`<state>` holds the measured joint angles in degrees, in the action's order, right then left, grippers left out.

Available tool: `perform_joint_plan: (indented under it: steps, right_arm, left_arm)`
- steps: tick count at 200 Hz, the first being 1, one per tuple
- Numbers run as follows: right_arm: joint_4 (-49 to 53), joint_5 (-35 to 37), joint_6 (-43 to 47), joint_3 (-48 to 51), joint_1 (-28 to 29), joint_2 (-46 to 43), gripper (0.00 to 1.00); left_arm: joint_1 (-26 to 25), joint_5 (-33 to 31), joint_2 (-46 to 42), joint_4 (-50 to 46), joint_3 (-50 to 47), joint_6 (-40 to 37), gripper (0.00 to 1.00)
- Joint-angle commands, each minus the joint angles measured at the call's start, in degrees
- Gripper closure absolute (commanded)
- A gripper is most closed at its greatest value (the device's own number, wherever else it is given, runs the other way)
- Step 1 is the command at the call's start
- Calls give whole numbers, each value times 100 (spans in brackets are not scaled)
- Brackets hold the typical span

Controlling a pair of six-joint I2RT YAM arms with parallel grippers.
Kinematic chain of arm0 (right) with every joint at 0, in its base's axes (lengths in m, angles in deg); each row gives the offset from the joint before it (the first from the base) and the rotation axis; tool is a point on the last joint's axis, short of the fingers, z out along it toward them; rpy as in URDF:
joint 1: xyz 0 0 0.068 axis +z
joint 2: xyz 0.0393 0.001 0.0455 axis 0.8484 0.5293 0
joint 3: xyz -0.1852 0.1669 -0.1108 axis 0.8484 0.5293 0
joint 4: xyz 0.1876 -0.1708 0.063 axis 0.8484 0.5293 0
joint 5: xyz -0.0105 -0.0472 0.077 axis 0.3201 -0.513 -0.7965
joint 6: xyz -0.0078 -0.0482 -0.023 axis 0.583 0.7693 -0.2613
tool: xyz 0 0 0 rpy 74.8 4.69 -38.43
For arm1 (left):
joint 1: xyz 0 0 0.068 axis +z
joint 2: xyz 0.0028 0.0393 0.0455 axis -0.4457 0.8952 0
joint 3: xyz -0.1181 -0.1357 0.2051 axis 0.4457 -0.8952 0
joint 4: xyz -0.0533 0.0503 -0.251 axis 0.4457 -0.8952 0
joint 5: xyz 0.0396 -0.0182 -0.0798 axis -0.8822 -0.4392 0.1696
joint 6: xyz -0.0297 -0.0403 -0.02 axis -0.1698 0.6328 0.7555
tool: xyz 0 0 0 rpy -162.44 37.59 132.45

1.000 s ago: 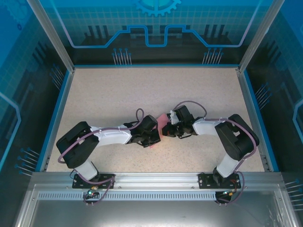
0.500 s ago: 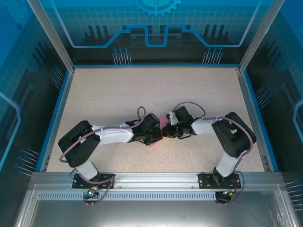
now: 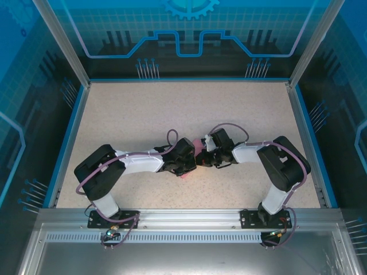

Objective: Fold a paper plane with a square sheet of paper (pick it up from the middle)
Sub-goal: First fold in half a square sheet of paper at the center of the table.

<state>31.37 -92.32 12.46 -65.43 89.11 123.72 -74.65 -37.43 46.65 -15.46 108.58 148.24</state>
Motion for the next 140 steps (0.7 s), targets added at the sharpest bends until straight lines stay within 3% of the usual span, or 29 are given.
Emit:
perform_joint_plan:
  steps: [1,140]
  right_arm:
    - [-98,-248,74,4,-71,-157,100]
    - [290,85,340,-53,-88,182,100]
  left_arm:
    - [-39,-103,89,-131,-82,115,100]
    - [-38,-94,256,-484,-205,420,100]
